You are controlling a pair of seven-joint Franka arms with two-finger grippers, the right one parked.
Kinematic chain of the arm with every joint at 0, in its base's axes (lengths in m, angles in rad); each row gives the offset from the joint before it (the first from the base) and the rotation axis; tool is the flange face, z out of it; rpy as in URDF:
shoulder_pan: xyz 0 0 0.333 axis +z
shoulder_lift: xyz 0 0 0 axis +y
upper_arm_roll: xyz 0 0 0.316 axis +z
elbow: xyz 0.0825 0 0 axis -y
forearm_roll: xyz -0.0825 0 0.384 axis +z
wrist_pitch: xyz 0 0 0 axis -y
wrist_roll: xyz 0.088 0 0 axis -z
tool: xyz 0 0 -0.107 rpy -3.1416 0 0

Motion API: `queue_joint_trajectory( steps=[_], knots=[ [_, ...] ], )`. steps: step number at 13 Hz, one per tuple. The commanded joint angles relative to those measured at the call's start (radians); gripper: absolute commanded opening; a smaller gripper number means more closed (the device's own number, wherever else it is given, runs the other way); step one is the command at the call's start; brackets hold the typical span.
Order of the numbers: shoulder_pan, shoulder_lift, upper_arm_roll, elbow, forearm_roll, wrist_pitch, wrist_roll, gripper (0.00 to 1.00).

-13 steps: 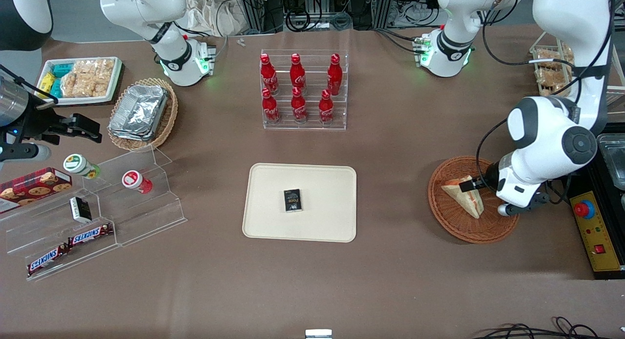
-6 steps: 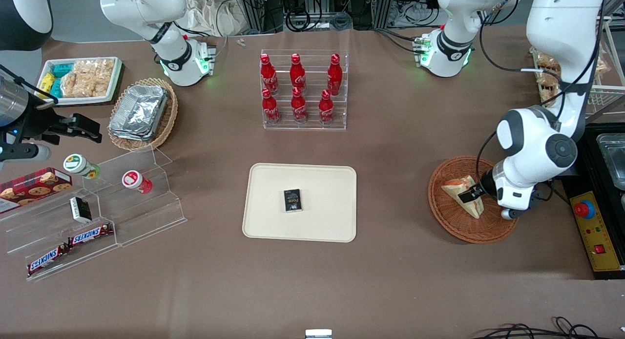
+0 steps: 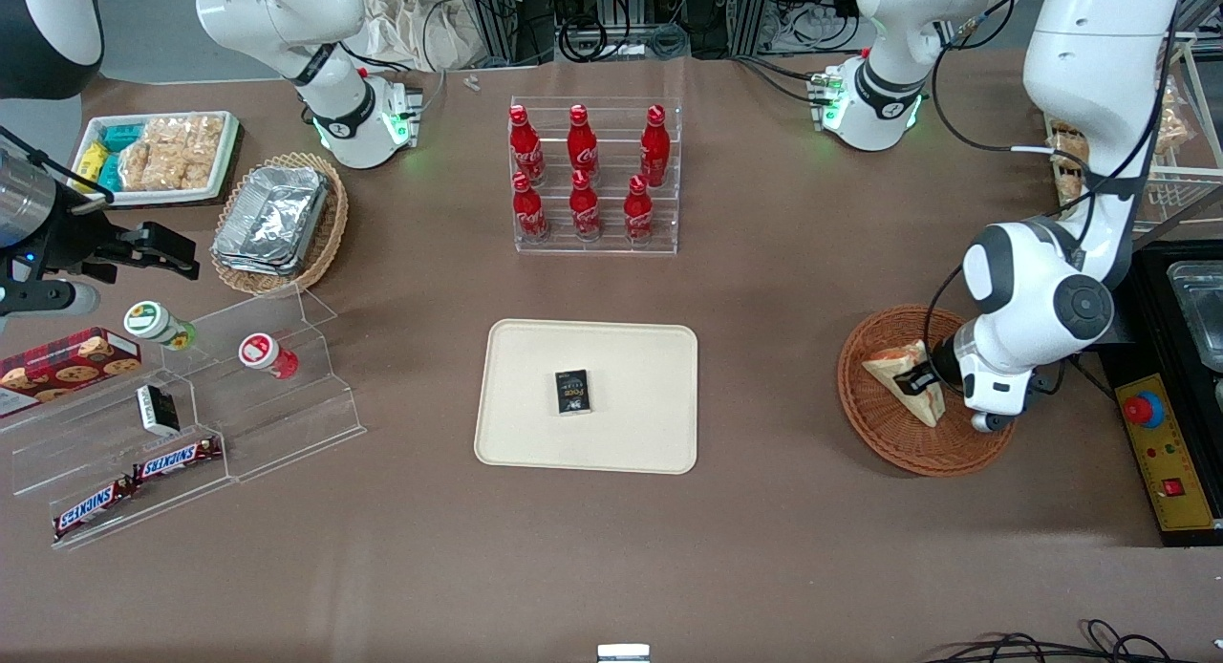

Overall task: Place sandwich from basket to tray
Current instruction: 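Close the left gripper on the sandwich and lift it from the basket, then carry the sandwich with the left gripper over to the cream tray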

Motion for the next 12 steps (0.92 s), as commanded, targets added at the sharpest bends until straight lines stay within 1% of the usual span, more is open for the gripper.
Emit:
queue_joint_trajectory(
  steps=[1, 3, 5, 7, 9, 12],
  knots=[
    [0.006, -0.115, -0.003, 0.042, -0.005, -0.2, 0.002, 0.0],
    [-0.003, -0.139, -0.006, 0.114, 0.004, -0.349, -0.002, 0.0],
    [-0.003, -0.147, -0.006, 0.253, 0.004, -0.541, 0.002, 0.0],
    [-0.008, -0.141, -0.008, 0.41, 0.007, -0.69, 0.002, 0.0],
    [-0.014, -0.146, -0.032, 0.486, 0.005, -0.741, 0.004, 0.0],
    [-0.015, -0.136, -0.136, 0.524, 0.008, -0.735, 0.005, 0.0]
  ],
)
